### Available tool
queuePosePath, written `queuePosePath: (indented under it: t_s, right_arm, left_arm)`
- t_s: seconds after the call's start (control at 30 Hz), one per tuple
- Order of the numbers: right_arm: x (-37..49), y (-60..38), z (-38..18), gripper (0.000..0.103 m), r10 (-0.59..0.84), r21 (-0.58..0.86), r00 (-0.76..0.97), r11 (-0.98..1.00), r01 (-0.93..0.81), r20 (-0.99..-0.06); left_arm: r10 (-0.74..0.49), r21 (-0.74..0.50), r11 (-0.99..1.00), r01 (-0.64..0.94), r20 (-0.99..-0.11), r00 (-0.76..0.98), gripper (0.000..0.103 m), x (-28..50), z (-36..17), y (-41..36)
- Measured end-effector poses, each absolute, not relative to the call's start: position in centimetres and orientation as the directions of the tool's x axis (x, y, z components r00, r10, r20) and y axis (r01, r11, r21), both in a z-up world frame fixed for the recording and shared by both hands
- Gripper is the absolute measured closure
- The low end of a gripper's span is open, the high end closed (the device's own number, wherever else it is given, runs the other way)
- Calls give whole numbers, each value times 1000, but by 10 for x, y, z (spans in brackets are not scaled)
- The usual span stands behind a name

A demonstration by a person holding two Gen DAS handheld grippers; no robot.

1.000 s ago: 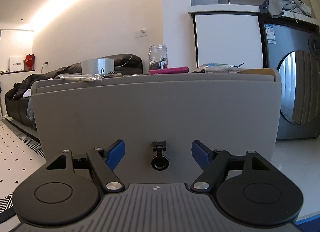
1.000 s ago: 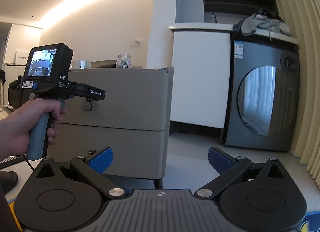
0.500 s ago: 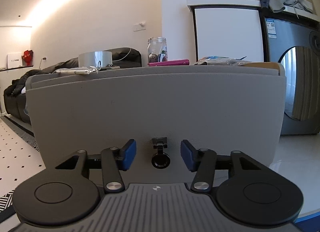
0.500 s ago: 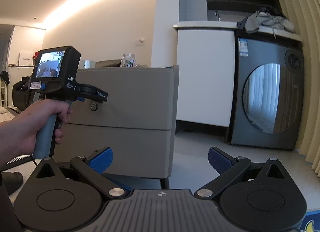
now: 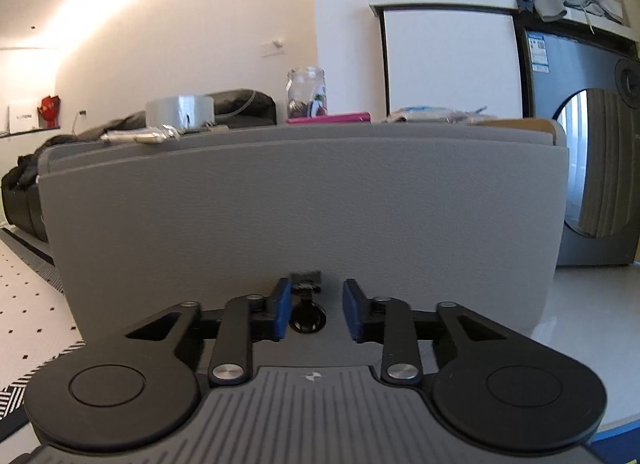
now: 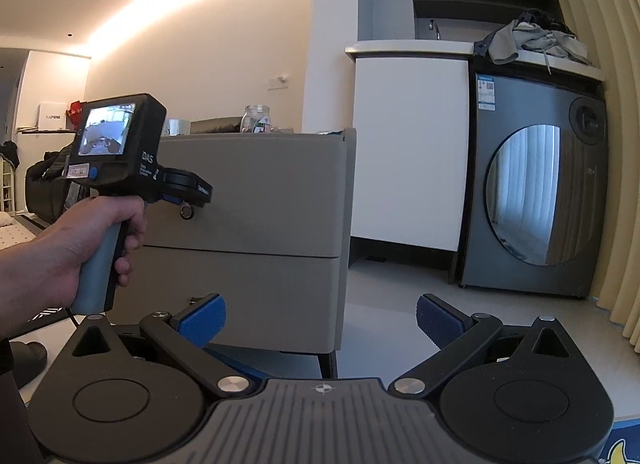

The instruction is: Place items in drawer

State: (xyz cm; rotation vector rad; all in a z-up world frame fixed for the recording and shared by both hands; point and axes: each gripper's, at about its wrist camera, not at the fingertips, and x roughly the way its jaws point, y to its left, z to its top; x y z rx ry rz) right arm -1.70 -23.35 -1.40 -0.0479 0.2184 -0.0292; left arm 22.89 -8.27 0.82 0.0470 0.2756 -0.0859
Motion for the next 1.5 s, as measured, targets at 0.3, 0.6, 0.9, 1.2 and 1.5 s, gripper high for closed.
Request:
queuePosePath:
  t_s: [0.3,0.6,0.9,1.2,1.5]
  right_arm:
    - [-14,-233,-15,0,-19,-59,975,998,6,-221]
    - [-13,-233,-12,0,-16,-66,976,998,1,-218]
    - [-15,-234,-10,0,-22,-57,976,998,10,-216]
    - [-17,-236,-6,0,-30,-56,978,998,19,-209]
    - [-9,-248,-1,0,-43,-33,974,999,37,-224]
  left_arm:
    - [-90,6,995,96,-276,957,84,233,6,-76]
    - [-72,9,997,77,-290,954,85,236,7,-79]
    - [-52,24,998,61,-277,960,86,232,5,-83]
    - [-54,12,998,59,-279,959,86,227,5,-82]
    - [-56,2,998,60,-289,956,86,220,8,-80]
